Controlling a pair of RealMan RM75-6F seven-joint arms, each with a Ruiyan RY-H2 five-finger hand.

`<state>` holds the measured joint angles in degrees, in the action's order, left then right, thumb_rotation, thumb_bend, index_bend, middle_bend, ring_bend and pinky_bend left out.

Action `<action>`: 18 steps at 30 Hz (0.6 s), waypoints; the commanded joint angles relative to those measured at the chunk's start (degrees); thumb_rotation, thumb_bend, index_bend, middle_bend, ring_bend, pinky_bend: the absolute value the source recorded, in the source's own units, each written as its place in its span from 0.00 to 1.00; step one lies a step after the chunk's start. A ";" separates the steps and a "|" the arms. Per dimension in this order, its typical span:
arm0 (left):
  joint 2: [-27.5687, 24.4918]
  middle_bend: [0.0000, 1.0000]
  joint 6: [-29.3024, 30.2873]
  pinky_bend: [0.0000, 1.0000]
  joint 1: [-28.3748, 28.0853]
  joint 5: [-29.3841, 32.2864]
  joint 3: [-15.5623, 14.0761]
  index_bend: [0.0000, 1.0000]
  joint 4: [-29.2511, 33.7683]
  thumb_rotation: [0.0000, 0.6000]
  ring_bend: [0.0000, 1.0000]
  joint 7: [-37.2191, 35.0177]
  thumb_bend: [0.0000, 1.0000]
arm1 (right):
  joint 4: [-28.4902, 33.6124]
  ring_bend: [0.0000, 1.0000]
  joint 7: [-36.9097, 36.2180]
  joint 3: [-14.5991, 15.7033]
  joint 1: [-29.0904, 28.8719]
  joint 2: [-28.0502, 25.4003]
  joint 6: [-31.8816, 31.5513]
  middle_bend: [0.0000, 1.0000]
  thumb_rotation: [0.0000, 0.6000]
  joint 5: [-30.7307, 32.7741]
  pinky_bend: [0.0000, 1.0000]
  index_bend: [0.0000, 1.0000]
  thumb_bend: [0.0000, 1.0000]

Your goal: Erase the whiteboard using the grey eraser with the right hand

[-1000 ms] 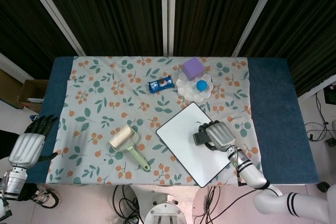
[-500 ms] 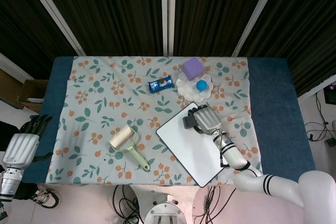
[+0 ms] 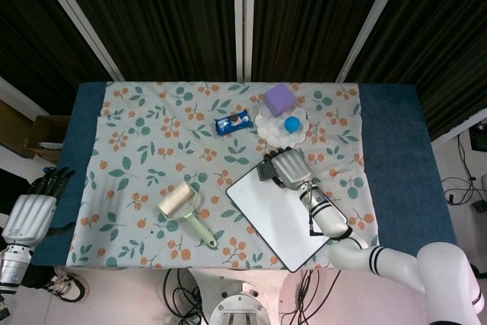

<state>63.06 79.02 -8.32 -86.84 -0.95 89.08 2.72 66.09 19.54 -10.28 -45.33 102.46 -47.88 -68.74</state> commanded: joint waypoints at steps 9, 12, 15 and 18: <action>-0.16 0.06 -0.36 0.16 -0.03 0.12 -0.08 0.07 0.41 1.00 0.04 0.35 0.00 | 11.32 0.67 -1.09 5.31 3.29 -8.17 -2.92 0.71 1.00 -5.61 0.79 0.87 0.42; -0.05 0.06 -0.51 0.16 -0.05 0.10 -0.13 0.07 0.35 1.00 0.04 0.33 0.00 | 15.77 0.67 -1.54 7.37 5.03 -12.01 -4.22 0.71 1.00 -7.14 0.79 0.87 0.42; 0.11 0.06 -0.71 0.16 -0.17 -0.07 -0.20 0.07 0.34 1.00 0.04 0.31 0.00 | 18.88 0.67 -1.84 9.45 6.67 -15.34 -4.63 0.71 1.00 -7.63 0.79 0.87 0.42; 0.30 0.06 -0.72 0.16 -0.25 -0.39 -0.28 0.07 0.42 1.00 0.04 0.43 0.00 | 20.33 0.67 -2.12 11.49 8.23 -17.61 -5.16 0.71 1.00 -8.34 0.79 0.87 0.42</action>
<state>63.33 78.31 -8.55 -87.18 -1.20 89.47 3.12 85.33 17.76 -0.06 -38.25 86.12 -52.43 -76.36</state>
